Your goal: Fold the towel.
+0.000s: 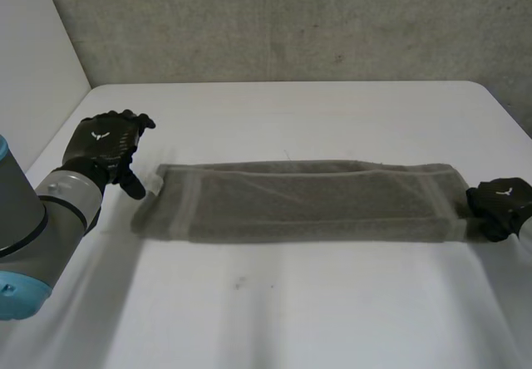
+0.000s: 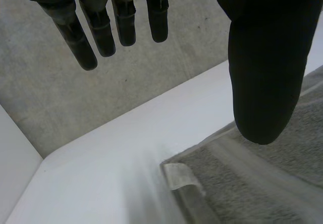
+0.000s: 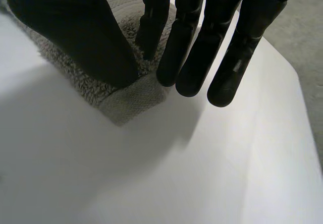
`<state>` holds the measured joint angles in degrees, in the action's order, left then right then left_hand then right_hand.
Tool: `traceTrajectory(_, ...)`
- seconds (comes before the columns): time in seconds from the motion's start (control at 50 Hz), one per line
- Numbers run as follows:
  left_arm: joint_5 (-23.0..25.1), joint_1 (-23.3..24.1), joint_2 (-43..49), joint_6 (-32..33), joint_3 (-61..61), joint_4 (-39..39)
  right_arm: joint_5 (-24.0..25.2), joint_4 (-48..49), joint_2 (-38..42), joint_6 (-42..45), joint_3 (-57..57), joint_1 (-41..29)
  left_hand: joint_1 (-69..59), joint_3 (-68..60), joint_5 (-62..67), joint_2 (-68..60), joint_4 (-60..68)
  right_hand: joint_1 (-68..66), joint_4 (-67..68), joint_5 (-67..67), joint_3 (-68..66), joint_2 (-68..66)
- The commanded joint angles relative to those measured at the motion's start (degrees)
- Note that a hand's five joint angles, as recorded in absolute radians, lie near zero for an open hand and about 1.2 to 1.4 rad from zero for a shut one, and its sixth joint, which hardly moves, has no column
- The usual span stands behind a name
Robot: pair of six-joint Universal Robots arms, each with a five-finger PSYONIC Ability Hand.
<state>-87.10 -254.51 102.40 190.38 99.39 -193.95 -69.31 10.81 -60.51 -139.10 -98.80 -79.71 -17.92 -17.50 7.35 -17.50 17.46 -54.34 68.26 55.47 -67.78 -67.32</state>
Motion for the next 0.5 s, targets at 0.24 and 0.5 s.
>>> traceTrajectory(0.24, 0.00, -0.03, -1.24, 0.00, 0.80, -0.03, -9.00, -4.30, -3.30, 9.20, 11.97, 7.90, 1.81, 1.39, -1.24, 1.38, -1.35, -25.66, 11.74, 14.53, -12.22, -12.68)
traceTrajectory(0.5, -0.09, 0.06, -3.78, -0.18, 1.42, -0.03, -9.53, 0.16, -6.57, 3.39, 17.23, -32.99, 7.20, 6.78, -6.63, 6.78, -6.74, -25.66, 11.74, 14.53, -12.22, -12.68)
